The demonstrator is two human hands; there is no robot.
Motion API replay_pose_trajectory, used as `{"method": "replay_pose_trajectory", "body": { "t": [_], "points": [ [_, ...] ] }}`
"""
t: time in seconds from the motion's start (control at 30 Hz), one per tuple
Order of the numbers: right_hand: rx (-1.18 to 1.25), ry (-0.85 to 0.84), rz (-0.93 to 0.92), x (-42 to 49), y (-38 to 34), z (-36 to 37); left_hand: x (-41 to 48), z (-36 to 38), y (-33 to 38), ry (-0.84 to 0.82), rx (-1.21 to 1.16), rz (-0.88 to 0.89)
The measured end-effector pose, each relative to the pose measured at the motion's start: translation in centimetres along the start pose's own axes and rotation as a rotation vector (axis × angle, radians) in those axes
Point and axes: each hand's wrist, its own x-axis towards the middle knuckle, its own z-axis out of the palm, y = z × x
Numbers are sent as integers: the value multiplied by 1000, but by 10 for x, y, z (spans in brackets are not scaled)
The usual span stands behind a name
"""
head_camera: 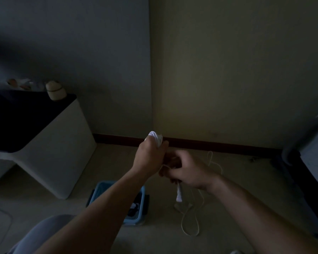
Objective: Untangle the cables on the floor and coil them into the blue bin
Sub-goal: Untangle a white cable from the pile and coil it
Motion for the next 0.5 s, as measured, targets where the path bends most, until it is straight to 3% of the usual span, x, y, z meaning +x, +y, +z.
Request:
{"method": "replay_pose_trajectory", "body": {
  "t": [0.23,0.33,0.5],
  "points": [
    [132,5,-46,-8,-12,-9,4,1,-2,-86,53,12],
    [86,97,-68,-7,-16,-15,7,1,-3,-185,81,-24],
    [-154,294,-184,-4,-11,-29,-13,0,17,-590,-270,-225]
  ]
}}
